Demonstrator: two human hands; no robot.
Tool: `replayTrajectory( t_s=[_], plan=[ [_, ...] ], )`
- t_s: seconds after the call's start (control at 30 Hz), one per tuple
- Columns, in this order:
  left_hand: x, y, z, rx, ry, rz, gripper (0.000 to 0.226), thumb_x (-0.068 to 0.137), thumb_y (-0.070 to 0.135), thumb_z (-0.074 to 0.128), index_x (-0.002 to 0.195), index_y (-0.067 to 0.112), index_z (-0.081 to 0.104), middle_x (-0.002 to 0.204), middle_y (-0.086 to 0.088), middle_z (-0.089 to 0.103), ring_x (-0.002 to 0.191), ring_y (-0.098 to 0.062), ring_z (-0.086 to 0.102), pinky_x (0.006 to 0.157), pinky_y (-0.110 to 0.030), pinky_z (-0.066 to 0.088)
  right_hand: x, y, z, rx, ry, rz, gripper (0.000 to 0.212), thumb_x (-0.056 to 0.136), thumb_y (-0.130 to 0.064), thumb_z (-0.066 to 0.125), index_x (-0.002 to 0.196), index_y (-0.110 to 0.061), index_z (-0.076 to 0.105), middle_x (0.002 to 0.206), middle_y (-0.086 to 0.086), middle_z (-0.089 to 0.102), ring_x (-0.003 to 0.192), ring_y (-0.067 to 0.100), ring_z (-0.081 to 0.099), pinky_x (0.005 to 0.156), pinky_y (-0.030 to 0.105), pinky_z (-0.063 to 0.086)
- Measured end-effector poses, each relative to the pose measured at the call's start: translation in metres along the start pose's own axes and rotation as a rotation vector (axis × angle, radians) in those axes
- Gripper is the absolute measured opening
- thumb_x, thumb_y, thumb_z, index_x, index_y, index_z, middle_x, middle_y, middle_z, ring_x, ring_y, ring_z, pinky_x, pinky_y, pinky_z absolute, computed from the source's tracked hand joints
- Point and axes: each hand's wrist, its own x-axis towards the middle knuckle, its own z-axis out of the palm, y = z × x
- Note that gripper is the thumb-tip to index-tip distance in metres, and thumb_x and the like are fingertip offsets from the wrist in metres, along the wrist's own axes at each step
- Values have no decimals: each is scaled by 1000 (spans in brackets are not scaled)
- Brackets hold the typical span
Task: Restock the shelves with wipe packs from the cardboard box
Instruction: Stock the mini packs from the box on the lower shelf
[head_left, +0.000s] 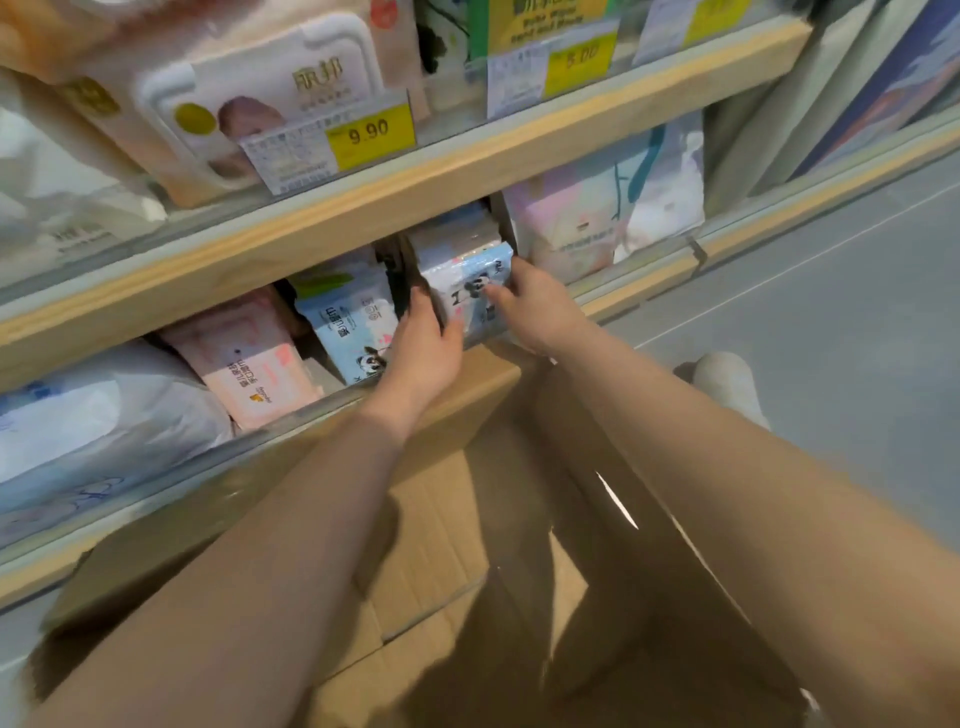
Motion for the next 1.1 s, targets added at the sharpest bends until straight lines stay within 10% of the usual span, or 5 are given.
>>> replayTrajectory(
  t_s=[0.27, 0.6, 0.77, 0.93, 1.1],
  plan=[
    [16, -5, 12, -136, 70, 30, 35, 100, 26, 35, 132, 14, 29, 111, -1, 50, 103, -22, 53, 92, -38, 43, 14, 2, 8, 193, -156, -19, 13, 96, -7, 43, 108, -13, 42, 84, -11, 46, 73, 3, 45, 47, 3, 36],
    [20, -8, 14, -30, 136, 97, 24, 100, 31, 35, 115, 12, 38, 90, 4, 52, 69, -1, 48, 57, -22, 38, 19, 8, 9, 311, -170, -48, 14, 96, -5, 40, 105, -16, 41, 85, -11, 48, 73, -1, 47, 50, 6, 39],
    [25, -6, 13, -37, 150, 57, 32, 99, 34, 38, 118, 9, 40, 101, -9, 56, 87, -22, 58, 76, -42, 50, 24, 0, 12, 351, -158, 2, 23, 93, 0, 39, 112, -10, 45, 98, 2, 53, 80, 8, 49, 61, 16, 40],
    [29, -1, 7, -144, 25, -17, 47, 99, 34, 38, 134, 5, 26, 124, -11, 47, 97, -19, 53, 71, -30, 39, 28, -4, 14, 379, -188, 15, 32, 86, 7, 38, 108, -10, 53, 90, 0, 60, 80, 9, 55, 54, 15, 40],
    [26, -7, 6, -176, 23, -39, 32, 99, 37, 36, 119, 13, 32, 93, -1, 49, 91, -17, 51, 73, -33, 38, 34, -9, 12, 270, -232, 62, 28, 91, 1, 38, 71, -19, 37, 72, -3, 40, 63, 7, 37, 54, 23, 28]
  ],
)
